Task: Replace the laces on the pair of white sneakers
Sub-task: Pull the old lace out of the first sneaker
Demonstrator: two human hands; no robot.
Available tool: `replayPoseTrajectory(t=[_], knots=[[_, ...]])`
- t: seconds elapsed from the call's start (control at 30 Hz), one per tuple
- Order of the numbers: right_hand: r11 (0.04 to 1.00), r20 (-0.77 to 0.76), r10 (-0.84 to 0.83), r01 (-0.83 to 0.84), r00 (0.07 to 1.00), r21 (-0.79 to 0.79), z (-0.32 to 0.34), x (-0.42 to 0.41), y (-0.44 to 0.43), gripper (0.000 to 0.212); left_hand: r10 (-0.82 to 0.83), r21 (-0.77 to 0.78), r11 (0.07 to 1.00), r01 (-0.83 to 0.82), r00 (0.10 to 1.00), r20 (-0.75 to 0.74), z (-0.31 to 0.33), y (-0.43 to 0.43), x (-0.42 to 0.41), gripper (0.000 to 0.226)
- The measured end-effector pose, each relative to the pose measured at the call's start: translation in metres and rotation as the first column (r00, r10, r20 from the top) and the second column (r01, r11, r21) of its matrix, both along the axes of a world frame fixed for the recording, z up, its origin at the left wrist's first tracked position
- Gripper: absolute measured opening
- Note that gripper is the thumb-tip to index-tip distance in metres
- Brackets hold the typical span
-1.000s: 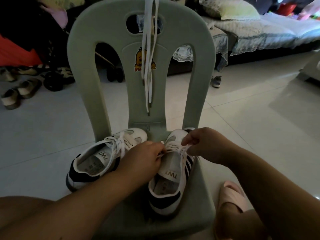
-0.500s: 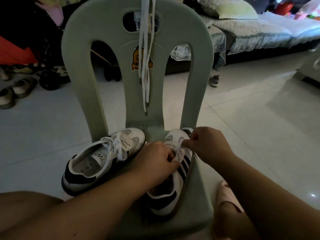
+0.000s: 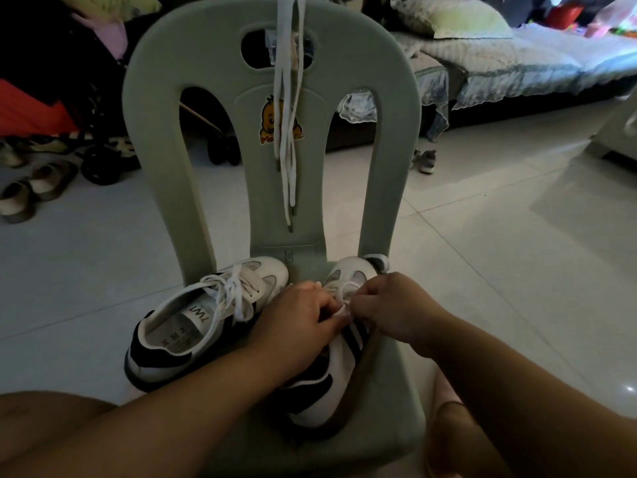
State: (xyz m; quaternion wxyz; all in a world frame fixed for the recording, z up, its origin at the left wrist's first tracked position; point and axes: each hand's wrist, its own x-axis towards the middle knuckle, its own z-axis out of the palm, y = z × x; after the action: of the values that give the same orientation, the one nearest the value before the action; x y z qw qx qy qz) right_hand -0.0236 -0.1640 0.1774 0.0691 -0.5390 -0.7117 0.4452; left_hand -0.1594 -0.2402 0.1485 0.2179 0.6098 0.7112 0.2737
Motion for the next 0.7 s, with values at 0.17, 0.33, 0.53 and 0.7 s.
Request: replayPoseTrajectory(t=[0.17, 0.33, 0.53, 0.7], knots=[[0.953, 0.104, -0.033, 0.000, 0.994, 0.304, 0.003, 0.004, 0.004, 0.026, 0.008, -0.055, 0.998, -0.011, 0.999, -0.053, 0.004, -0.001, -0.003, 0.016], [0.798, 0.153, 0.282, -0.320, 0.947, 0.510, 0.005, 0.007, 0.001, 0.016, 0.037, -0.046, 0.998, -0.038, 0.999, -0.022, 0.010, -0.001, -0.010, 0.010], [0.585, 0.311, 0.387, -0.492, 0.868, 0.645, -0.005, 0.007, -0.001, 0.022, 0.041, -0.026, 0.999, -0.041, 0.999, -0.033, 0.011, -0.003, -0.012, 0.015], [0.741, 0.008, 0.146, -0.115, 0.989, 0.661, -0.006, 0.013, 0.003, 0.007, 0.069, -0.025, 0.997, -0.069, 0.998, -0.002, 0.011, -0.004, -0.016, 0.015]])
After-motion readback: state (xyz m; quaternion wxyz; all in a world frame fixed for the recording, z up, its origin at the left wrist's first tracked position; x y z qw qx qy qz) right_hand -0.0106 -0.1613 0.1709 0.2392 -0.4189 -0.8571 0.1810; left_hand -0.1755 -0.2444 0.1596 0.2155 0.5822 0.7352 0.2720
